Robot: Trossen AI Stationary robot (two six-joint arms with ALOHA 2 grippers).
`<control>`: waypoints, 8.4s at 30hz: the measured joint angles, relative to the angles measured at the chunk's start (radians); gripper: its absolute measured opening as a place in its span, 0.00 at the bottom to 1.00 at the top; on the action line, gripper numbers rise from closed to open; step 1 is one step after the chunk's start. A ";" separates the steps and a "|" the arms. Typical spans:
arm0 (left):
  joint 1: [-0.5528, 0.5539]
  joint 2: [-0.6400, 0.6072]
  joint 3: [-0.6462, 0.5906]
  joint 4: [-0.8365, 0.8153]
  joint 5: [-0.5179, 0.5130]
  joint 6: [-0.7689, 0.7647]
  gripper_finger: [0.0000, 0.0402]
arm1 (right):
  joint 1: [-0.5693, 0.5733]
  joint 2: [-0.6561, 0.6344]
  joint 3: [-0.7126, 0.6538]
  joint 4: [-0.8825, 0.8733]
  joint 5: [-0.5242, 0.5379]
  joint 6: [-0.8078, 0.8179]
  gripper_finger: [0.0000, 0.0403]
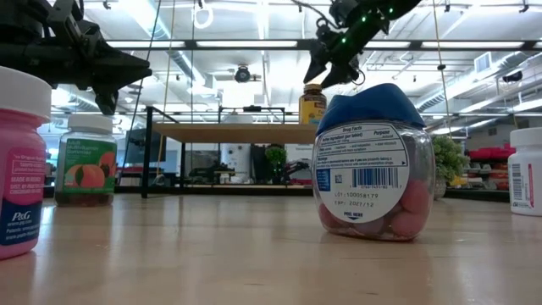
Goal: Pick and place medicine bottles onto shelf by color
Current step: Put the yellow pill bottle on the shelf, then put the blue pill bottle on the shelf, then put the green pill bottle on the shelf
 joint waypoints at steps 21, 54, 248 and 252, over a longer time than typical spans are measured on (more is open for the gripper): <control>0.000 0.000 0.000 0.000 0.000 -0.001 0.19 | 0.291 -0.172 0.026 -0.321 0.001 -0.033 0.77; -0.037 0.000 0.000 0.030 0.040 -0.054 0.20 | 0.991 -0.172 -0.506 0.135 0.190 0.345 0.77; -0.242 0.009 0.000 0.019 -0.147 -0.012 0.22 | 0.514 -0.245 -0.184 -0.229 0.041 -0.018 0.74; -0.242 0.016 0.084 0.039 -0.097 0.114 0.27 | 0.610 -0.245 -0.184 -0.241 0.095 -0.021 0.74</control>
